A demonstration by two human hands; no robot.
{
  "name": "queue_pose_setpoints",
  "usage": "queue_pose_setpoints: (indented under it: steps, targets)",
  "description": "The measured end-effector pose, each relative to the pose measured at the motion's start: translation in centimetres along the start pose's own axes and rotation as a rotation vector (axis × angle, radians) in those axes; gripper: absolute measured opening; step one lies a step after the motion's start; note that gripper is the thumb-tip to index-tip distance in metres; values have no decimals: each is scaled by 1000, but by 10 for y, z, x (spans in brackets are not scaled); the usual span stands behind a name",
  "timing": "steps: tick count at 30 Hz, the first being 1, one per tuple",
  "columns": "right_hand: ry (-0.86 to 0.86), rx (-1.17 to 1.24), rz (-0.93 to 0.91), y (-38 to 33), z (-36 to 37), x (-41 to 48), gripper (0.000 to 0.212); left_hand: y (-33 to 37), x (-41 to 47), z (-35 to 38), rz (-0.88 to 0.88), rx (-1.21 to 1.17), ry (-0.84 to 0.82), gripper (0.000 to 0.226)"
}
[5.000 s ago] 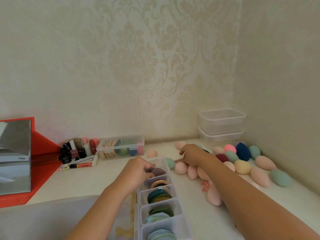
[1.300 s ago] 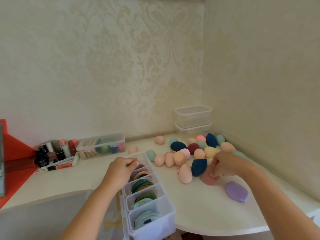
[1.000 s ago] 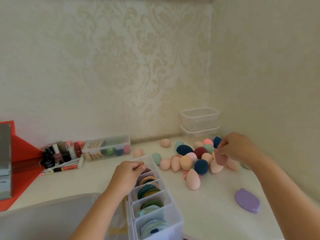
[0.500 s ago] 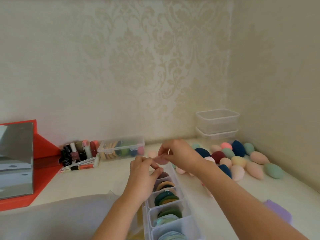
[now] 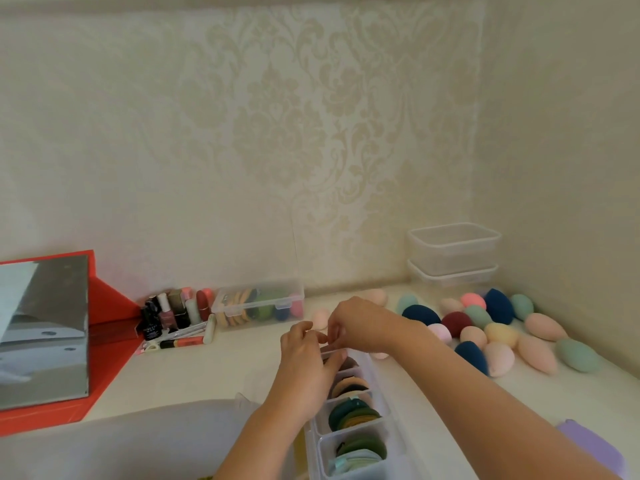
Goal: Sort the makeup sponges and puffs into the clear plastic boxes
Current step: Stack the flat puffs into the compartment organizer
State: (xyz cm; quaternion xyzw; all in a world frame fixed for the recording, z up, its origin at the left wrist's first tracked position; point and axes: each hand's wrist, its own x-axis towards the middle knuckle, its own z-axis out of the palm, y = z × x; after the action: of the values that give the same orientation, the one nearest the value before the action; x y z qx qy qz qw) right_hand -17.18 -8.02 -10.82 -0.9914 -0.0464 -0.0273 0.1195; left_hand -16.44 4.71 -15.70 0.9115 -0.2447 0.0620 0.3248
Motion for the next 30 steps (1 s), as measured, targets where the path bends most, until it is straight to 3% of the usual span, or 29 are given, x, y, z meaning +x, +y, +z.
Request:
queue_pose_setpoints:
  steps: [3, 7, 10, 12, 15, 17, 20, 23, 30]
  targets:
    - [-13, 45, 6, -1, 0, -5, 20, -2, 2, 0, 3, 40, -44, 37]
    - [95, 243, 27, 4, -10, -24, 14, -5, 3, -1, 32, 48, -55, 35]
    - [113, 236, 85, 22, -26, -51, 5, -7, 5, -2, 61, 71, -62, 33]
    - [-1, 161, 173, 33, -36, -72, 3, -9, 7, -3, 71, 99, -79, 33]
    - [-340, -168, 362, 44, -46, -110, 28, -12, 11, -1, 95, 158, -102, 32]
    - [-461, -271, 484, 50, -49, -134, 36, -15, 13, 1, 106, 176, -106, 31]
    - [-507, -427, 612, 59, -55, -166, 52, -16, 15, 3, 107, 219, -112, 32]
    - [-509, -333, 720, 67, -56, -191, 75, -13, 14, 3, 112, 240, -117, 33]
    - [-466, -105, 732, 92, -35, -201, 61, -5, 5, -5, 157, 275, -119, 33]
